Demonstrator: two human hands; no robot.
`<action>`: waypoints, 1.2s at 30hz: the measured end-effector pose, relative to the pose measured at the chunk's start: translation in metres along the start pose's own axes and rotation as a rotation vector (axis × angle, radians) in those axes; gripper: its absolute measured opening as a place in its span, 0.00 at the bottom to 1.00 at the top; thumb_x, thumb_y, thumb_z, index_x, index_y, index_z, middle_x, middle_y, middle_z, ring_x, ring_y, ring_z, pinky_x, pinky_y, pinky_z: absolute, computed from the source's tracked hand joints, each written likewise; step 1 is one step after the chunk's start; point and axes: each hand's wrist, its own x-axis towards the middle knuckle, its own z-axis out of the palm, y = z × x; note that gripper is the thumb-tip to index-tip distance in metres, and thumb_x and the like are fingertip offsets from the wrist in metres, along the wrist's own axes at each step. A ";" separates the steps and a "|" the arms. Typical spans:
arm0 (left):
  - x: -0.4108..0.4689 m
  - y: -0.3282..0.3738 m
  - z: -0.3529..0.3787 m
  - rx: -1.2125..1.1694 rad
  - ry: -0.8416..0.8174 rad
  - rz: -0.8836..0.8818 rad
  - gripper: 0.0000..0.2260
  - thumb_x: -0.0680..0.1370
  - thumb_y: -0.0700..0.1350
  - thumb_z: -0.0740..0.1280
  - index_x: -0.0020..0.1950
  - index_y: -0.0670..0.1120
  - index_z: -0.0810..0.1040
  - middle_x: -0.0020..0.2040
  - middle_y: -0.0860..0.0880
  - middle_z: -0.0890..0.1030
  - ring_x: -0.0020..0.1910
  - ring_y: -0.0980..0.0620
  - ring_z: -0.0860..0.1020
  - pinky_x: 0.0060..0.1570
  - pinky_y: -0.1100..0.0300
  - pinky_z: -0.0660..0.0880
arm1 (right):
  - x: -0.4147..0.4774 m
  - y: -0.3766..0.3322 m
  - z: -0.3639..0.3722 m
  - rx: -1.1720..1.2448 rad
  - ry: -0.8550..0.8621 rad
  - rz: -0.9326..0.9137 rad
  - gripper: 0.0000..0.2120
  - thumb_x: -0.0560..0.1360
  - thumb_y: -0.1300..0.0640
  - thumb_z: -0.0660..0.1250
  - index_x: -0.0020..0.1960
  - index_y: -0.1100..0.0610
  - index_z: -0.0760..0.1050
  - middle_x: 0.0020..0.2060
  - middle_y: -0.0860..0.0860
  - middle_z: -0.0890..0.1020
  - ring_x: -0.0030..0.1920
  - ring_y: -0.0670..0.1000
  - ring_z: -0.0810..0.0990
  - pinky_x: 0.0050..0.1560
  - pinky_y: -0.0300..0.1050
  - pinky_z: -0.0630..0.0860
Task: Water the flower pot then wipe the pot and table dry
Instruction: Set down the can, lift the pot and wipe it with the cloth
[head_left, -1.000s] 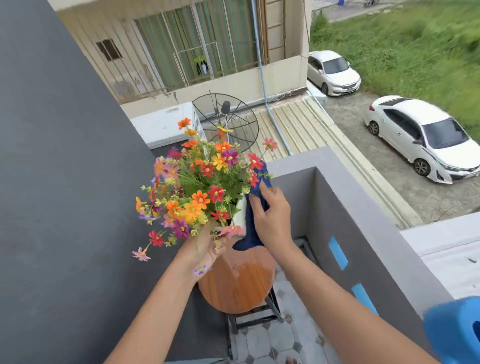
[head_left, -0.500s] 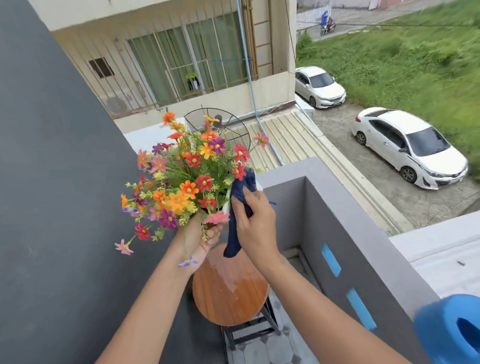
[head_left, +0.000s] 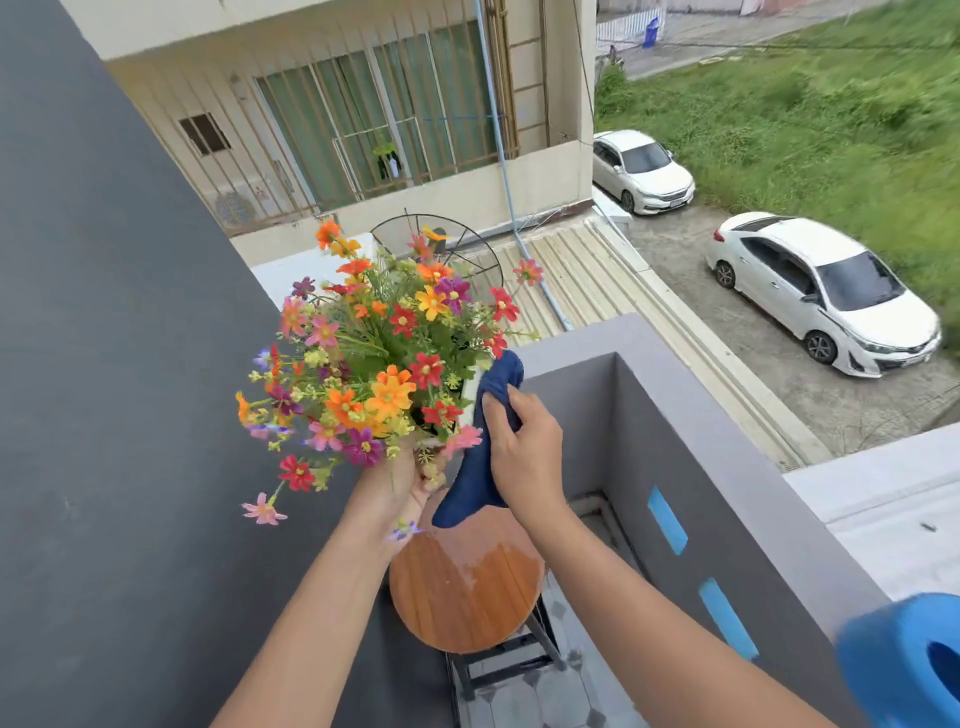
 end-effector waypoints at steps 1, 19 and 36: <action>0.003 -0.003 0.000 0.015 0.004 -0.013 0.13 0.83 0.43 0.56 0.39 0.44 0.72 0.33 0.45 0.70 0.22 0.55 0.70 0.30 0.64 0.76 | 0.002 -0.011 0.002 0.042 0.014 -0.032 0.17 0.79 0.61 0.65 0.33 0.50 0.70 0.32 0.49 0.71 0.32 0.43 0.70 0.34 0.33 0.64; -0.012 0.007 -0.007 -0.050 -0.123 0.102 0.09 0.83 0.37 0.51 0.54 0.41 0.70 0.40 0.41 0.73 0.19 0.58 0.69 0.19 0.66 0.66 | 0.036 0.033 -0.003 -0.106 0.152 0.139 0.11 0.81 0.57 0.62 0.40 0.49 0.69 0.39 0.54 0.74 0.35 0.43 0.69 0.34 0.33 0.63; -0.016 0.008 -0.002 0.095 -0.130 0.074 0.14 0.84 0.39 0.53 0.44 0.40 0.74 0.27 0.46 0.77 0.17 0.57 0.68 0.17 0.67 0.64 | 0.073 0.002 -0.015 -0.102 0.200 0.140 0.13 0.79 0.57 0.63 0.37 0.57 0.75 0.34 0.51 0.77 0.36 0.50 0.73 0.38 0.47 0.69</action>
